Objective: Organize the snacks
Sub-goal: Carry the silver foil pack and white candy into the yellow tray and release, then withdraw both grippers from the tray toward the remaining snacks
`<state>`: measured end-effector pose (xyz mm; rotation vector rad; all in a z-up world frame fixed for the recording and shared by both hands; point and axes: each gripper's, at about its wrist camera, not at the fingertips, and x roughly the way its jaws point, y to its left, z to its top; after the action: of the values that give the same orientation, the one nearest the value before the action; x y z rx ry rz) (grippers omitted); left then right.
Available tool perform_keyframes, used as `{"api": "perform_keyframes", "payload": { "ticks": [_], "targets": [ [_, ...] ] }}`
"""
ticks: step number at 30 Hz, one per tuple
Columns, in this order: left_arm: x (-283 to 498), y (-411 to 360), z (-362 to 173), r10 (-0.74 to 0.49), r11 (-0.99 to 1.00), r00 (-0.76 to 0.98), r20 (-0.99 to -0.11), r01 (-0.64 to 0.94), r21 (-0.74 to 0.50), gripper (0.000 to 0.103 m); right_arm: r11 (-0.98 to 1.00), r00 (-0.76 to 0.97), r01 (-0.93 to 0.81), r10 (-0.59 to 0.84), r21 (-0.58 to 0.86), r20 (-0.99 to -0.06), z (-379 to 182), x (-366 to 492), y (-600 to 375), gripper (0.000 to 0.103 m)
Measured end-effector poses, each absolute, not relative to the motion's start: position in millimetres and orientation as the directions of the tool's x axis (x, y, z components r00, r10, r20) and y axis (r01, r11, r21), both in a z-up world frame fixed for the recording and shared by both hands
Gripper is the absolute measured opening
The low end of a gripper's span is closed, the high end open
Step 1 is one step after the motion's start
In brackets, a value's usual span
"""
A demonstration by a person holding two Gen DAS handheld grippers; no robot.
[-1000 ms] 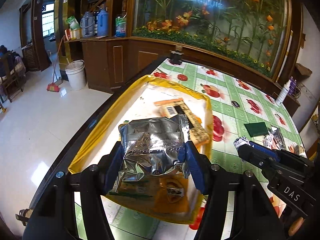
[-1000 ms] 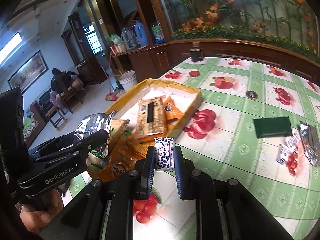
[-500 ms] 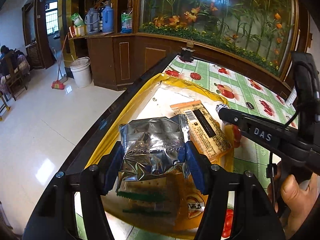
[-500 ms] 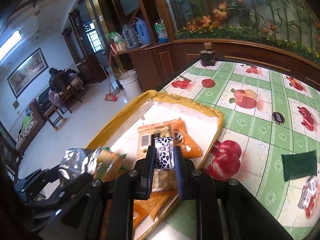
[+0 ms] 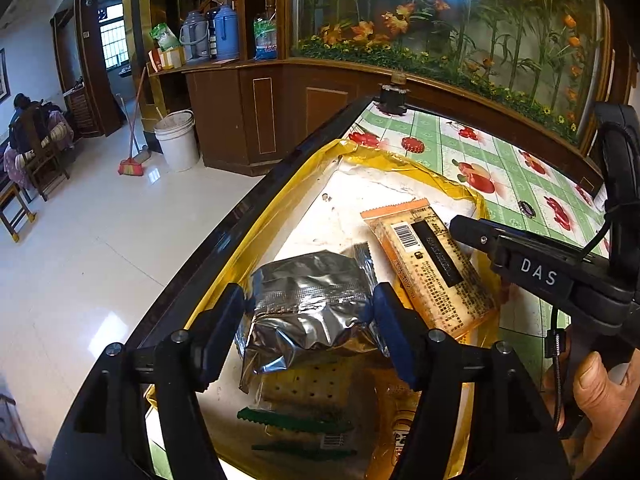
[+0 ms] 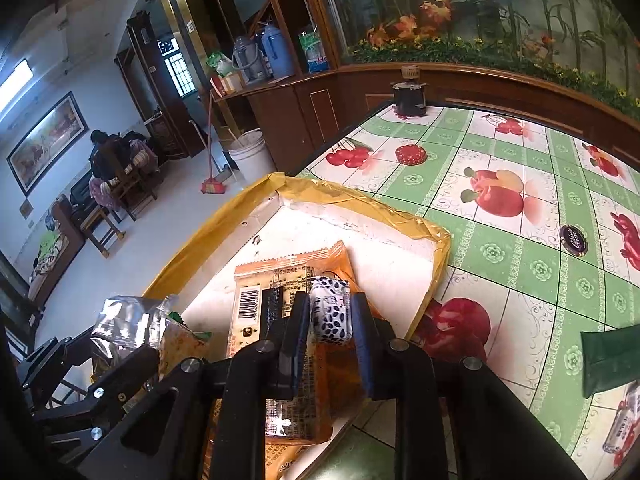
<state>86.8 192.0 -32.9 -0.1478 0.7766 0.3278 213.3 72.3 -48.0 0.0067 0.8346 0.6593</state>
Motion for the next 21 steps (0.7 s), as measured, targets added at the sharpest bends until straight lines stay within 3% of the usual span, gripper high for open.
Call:
{"api": "perform_keyframes", "payload": {
  "ticks": [1, 3, 4, 21],
  "targets": [
    [85, 191, -31, 0.243, 0.938, 0.668, -0.703, -0.346, -0.005, 0.068, 0.802, 0.488, -0.538, 0.548, 0.26, -0.679, -47, 212, 70, 0.035],
    [83, 189, -29, 0.259, 0.937, 0.669, -0.697, -0.35, 0.011, 0.078, 0.803, 0.499, -0.534, 0.552, 0.264, -0.667, -43, 209, 66, 0.055],
    [82, 187, -27, 0.264, 0.937, 0.672, -0.692, -0.349, 0.018, 0.079, 0.804, 0.508, -0.533, 0.555, 0.266, -0.659, -41, 207, 63, 0.058],
    [61, 158, -6, 0.257, 0.945, 0.704, -0.662, -0.326, 0.02, 0.081, 0.842, 0.592, -0.447, 0.532, 0.302, -0.606, -22, 143, -38, 0.061]
  ]
}}
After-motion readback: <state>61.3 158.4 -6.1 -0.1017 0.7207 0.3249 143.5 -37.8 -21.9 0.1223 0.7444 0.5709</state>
